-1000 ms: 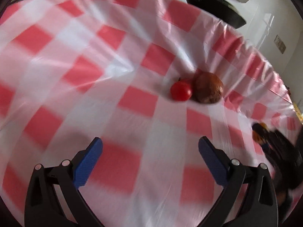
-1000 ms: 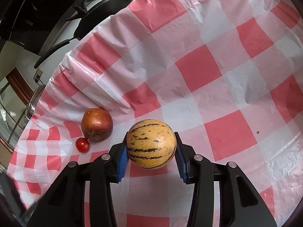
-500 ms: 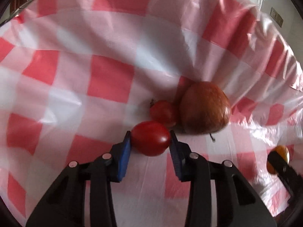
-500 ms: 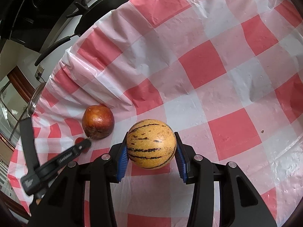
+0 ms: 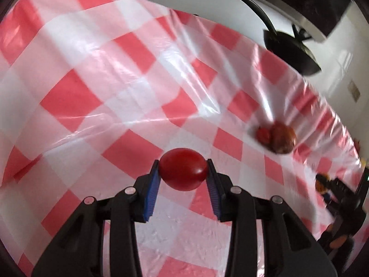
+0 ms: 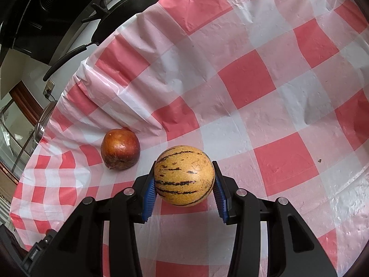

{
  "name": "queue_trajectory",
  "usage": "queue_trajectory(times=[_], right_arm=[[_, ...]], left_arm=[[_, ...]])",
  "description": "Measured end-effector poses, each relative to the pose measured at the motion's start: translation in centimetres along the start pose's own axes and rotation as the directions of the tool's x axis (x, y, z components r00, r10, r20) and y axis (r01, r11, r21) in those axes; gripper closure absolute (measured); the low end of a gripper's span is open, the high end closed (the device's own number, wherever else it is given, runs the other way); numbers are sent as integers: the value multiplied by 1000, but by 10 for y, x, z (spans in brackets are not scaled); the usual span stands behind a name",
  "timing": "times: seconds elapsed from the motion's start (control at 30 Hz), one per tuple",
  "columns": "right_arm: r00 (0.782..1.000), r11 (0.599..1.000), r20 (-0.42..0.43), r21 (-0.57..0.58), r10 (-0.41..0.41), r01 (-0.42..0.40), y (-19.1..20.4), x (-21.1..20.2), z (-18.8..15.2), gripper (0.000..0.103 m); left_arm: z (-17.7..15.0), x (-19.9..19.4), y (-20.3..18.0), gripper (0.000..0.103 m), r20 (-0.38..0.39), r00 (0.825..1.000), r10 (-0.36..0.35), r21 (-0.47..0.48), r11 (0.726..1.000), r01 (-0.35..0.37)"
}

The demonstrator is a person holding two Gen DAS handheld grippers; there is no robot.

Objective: Organize fruits
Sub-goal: 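Carry the tomato and melon with both tools over the white box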

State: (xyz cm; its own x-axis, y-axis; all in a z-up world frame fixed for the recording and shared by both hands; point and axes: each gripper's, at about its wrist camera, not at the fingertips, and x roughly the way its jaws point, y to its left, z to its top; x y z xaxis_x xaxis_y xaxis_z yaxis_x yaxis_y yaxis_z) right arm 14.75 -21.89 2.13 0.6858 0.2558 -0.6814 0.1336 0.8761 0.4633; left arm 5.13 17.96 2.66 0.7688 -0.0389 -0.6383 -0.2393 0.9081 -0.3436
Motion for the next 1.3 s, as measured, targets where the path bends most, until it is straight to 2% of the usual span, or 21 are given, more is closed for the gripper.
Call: queue_trajectory(times=[0.37, 0.53, 0.6, 0.67, 0.7, 0.83, 1.0, 1.2, 1.3], right_arm=[[1000, 1000, -13, 0, -7, 7, 0, 3, 1, 60], [1000, 1000, -28, -6, 9, -9, 1, 7, 2, 60], [999, 999, -27, -22, 38, -39, 3, 5, 1, 60], [999, 998, -49, -65, 16, -19, 11, 1, -5, 60], [998, 997, -61, -79, 11, -16, 18, -6, -14, 60], [985, 985, -141, -128, 94, -112, 56, -32, -59, 60], [949, 942, -243, -218, 201, -256, 121, -67, -125, 60], [902, 850, -351, -366, 251, -379, 189, -111, -209, 60], [891, 800, -381, -439, 246, -408, 209, -131, -240, 60]], left_arm=[[3, 11, 9, 64, -15, 998, -60, -52, 997, 59], [4, 7, 12, 64, 14, 997, -78, -79, 994, 79], [3, 4, 18, 64, 9, 996, -90, -113, 989, 91], [-5, -8, 35, 64, -3, 997, -82, -199, 977, 80], [-10, -16, 41, 64, -2, 997, -80, -220, 972, 78], [-37, -68, 64, 64, 18, 1000, -17, -197, 980, 20], [-63, -137, 97, 64, 57, 998, 42, -137, 990, -34], [-104, -214, 154, 64, 107, 987, 123, -98, 989, -112], [-126, -243, 184, 64, 112, 982, 154, -92, 985, -145]])
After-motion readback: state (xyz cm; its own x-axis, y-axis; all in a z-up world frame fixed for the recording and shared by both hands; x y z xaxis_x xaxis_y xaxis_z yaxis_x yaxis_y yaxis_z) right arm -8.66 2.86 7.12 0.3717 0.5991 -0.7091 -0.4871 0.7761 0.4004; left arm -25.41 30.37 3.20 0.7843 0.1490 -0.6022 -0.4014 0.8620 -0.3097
